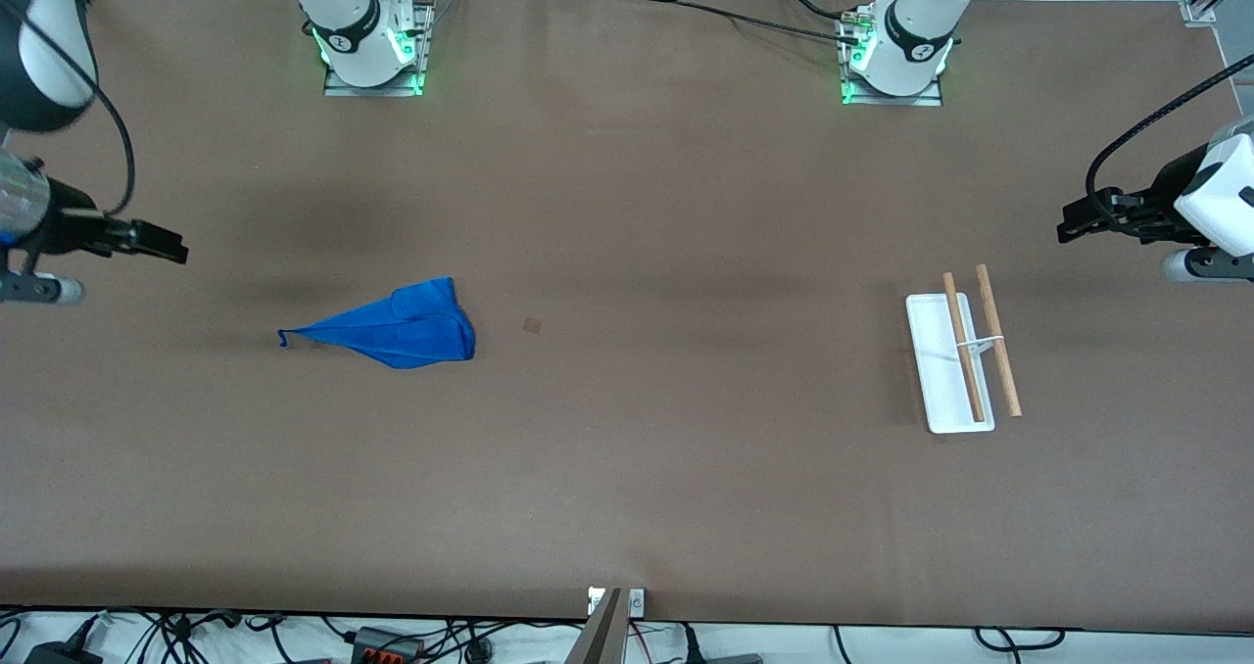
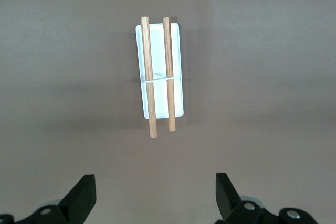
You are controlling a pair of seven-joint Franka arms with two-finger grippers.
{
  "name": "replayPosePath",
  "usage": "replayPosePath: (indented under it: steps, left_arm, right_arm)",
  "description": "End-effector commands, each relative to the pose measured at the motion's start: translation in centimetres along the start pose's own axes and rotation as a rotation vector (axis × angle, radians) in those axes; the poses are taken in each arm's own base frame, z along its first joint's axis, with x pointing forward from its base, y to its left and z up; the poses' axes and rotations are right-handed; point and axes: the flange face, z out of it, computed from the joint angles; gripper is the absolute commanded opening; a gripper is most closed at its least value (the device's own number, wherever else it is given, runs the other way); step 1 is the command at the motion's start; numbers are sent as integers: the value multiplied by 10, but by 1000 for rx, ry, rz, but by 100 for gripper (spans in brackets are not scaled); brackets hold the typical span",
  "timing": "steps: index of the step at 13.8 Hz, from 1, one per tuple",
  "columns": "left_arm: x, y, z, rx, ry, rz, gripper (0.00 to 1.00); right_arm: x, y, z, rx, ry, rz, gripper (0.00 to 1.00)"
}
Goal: Pass towel and hang on rack
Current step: 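Move the right gripper toward the blue towel's corner tip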
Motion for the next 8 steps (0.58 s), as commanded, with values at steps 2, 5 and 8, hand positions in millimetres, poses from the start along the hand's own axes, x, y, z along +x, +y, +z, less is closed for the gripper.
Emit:
replayPosePath:
  steps: [2, 5, 8]
  left_arm:
    - [0, 0, -5, -15, 7, 15, 100]
    - [0, 0, -5, -15, 7, 17, 100]
    - [0, 0, -5, -15, 7, 15, 100]
  right_arm:
    - [34, 12, 66, -18, -106, 0, 100]
    - [46, 21, 115, 17, -180, 28, 100]
    - [51, 31, 171, 172, -271, 107, 100]
